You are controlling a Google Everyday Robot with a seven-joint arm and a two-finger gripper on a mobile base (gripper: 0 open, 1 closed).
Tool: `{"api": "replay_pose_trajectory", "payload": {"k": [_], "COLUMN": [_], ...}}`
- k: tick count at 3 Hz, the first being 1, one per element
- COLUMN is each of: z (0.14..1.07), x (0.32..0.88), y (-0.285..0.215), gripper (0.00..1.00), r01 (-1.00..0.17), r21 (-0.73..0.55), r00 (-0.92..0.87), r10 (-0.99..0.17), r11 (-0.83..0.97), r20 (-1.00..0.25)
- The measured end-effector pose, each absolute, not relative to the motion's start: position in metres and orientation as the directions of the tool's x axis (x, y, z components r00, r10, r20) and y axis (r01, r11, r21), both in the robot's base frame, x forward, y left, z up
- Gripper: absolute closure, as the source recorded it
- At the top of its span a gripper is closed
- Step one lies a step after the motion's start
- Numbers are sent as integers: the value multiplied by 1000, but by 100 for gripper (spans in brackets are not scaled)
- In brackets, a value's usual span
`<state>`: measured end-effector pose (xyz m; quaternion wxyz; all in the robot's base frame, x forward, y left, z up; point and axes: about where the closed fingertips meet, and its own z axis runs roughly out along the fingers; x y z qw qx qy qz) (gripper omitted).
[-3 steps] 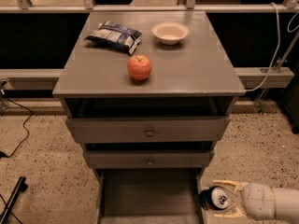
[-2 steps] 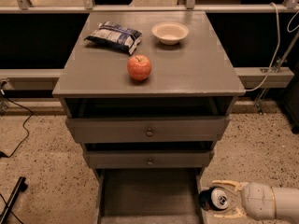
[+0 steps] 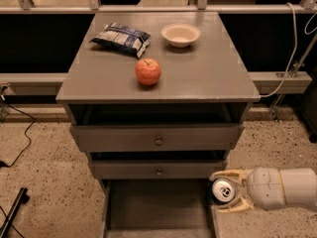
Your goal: Pick pepsi can from bottom drawer and place on counter
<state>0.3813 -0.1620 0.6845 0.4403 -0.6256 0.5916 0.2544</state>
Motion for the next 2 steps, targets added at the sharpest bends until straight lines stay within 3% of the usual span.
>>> {"api": "replay_pose_trajectory", "payload": {"k": [1, 2], "z": [684, 679], "x": [381, 427], "y": [-162, -159], "gripper": [100, 100], "r01": [-964, -979], "r21": [-250, -195], "r00": [170, 127], "r10": [-516, -566], "r11": [88, 62], "r20": [-839, -815]}}
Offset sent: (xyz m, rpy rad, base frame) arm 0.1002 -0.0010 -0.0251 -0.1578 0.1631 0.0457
